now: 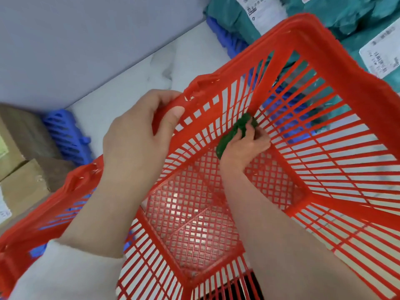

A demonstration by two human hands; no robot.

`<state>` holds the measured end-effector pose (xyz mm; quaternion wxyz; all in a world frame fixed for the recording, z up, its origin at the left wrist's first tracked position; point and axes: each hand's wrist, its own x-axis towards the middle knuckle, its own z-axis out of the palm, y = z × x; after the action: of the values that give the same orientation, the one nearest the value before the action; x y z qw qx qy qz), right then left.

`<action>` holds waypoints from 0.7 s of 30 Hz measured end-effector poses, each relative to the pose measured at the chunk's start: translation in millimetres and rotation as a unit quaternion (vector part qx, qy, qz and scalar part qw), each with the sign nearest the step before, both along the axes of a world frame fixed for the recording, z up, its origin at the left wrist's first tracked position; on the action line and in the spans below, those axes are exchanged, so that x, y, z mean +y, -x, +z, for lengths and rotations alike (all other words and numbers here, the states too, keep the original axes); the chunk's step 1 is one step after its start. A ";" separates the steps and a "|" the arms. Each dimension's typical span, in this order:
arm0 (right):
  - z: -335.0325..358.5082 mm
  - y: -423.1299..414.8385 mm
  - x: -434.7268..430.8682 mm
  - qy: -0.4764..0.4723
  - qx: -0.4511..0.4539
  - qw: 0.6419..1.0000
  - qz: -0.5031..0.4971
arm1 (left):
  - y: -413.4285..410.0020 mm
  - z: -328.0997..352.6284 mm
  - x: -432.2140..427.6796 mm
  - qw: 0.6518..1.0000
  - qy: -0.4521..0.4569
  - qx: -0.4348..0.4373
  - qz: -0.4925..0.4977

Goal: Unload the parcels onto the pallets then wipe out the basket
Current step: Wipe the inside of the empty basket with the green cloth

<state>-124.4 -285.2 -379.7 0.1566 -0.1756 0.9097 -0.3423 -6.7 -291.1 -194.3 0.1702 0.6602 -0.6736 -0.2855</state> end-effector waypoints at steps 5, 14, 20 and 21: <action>-10.2 -13.1 22.4 -0.089 0.098 0.983 0.126 | 2.8 -1.8 -0.1 1.000 0.010 -0.016 0.005; 3.5 -60.4 80.9 -0.098 0.033 0.887 0.451 | 2.2 2.5 1.1 1.000 -0.008 -0.021 0.001; -5.8 0.6 31.9 -0.098 0.111 0.956 0.253 | 2.1 -5.5 0.5 0.998 0.016 -0.061 -0.006; -7.1 -10.1 34.2 -0.110 0.104 0.956 0.253 | 1.8 -9.4 -0.6 0.998 0.033 -0.059 0.000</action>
<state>-114.3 -251.0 -386.9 0.1605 -0.4163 0.8788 -0.1691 -8.4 -291.7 -203.7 0.1517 0.6696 -0.6916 -0.2243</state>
